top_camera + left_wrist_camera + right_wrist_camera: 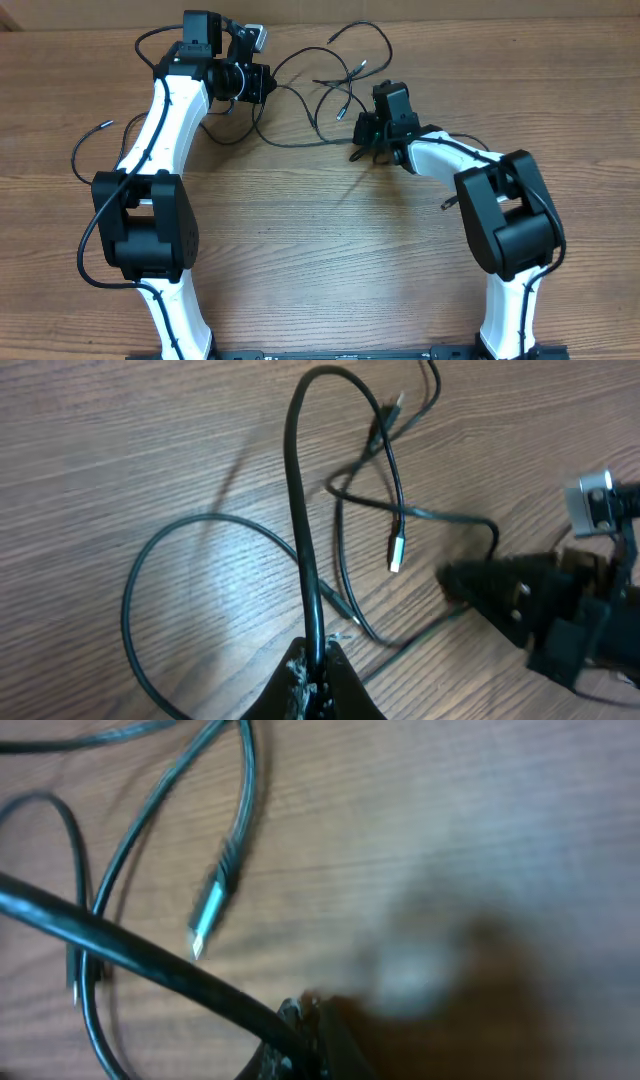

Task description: Untangle cables

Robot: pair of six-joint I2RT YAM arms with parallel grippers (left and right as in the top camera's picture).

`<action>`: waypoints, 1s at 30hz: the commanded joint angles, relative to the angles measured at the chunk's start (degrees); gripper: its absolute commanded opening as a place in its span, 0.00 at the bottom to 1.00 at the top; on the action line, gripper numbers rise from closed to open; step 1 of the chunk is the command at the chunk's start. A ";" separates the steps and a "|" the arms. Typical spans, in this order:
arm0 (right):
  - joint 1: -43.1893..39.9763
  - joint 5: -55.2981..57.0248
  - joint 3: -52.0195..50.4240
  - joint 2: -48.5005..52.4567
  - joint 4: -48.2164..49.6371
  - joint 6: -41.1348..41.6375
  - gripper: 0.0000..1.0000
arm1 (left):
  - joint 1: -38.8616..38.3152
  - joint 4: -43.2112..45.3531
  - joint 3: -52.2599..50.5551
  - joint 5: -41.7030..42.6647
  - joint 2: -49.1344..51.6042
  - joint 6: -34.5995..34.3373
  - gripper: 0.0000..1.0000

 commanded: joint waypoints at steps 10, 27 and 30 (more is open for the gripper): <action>-5.84 -14.99 -1.44 1.01 -25.66 14.75 0.04 | 0.35 6.58 -0.76 -0.07 0.50 -7.17 0.04; -9.49 2.73 -1.51 1.03 -42.27 35.21 0.04 | 5.84 21.81 0.50 -5.62 -9.42 -26.58 0.04; -9.49 2.75 -1.51 1.03 -42.60 35.32 0.04 | 7.89 20.94 0.50 -10.99 -12.17 -26.56 0.04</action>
